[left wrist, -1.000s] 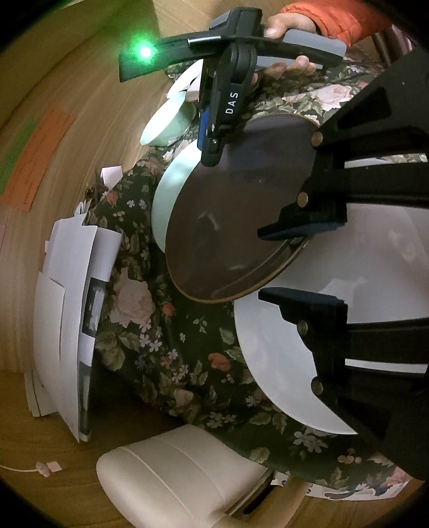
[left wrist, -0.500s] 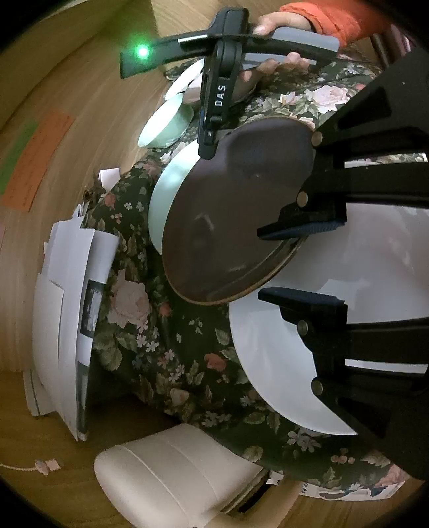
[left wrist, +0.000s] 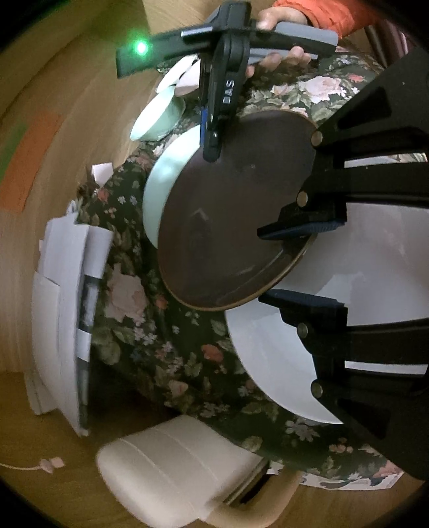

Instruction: Organize plates and bowls

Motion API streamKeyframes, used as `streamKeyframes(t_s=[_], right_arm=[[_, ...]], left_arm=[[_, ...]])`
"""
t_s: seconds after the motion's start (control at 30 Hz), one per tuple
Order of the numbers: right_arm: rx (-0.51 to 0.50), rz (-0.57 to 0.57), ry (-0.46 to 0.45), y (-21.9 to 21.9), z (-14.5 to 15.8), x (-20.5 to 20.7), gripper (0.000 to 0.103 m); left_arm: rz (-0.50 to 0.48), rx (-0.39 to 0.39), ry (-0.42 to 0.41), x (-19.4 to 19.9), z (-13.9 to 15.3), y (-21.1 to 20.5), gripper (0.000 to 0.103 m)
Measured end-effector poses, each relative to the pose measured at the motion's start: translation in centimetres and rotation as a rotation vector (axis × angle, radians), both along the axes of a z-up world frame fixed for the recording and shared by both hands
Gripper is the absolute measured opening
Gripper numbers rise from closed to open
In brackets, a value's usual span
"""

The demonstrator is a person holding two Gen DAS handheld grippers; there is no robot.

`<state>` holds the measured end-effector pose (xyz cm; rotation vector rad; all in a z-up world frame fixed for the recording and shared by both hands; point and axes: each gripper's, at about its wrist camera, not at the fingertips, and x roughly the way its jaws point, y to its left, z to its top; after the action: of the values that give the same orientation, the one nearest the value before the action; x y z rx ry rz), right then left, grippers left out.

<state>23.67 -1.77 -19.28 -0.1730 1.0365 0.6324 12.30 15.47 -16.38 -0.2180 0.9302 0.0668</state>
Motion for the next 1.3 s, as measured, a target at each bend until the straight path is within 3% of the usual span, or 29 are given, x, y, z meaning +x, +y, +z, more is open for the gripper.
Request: streamKeyframes(t_s=[0.3, 0.43, 1.3], right_arm=[[0.031, 0.028, 0.015, 0.2, 0.8, -1.5, 0.026], [0.043, 0.021, 0.031, 1.0, 0.5, -0.2, 0.027], [0.076, -0.007, -0.037, -2.7, 2.9, -3.2, 0.026]], left_arm=[[0.034, -0.051, 0.008, -0.7, -0.6, 1.6, 0.031], [0.028, -0.043, -0.005, -0.6, -0.8, 1.4, 0.032], [0.014, -0.017, -0.021, -1.0, -0.4, 0.2, 0.035]])
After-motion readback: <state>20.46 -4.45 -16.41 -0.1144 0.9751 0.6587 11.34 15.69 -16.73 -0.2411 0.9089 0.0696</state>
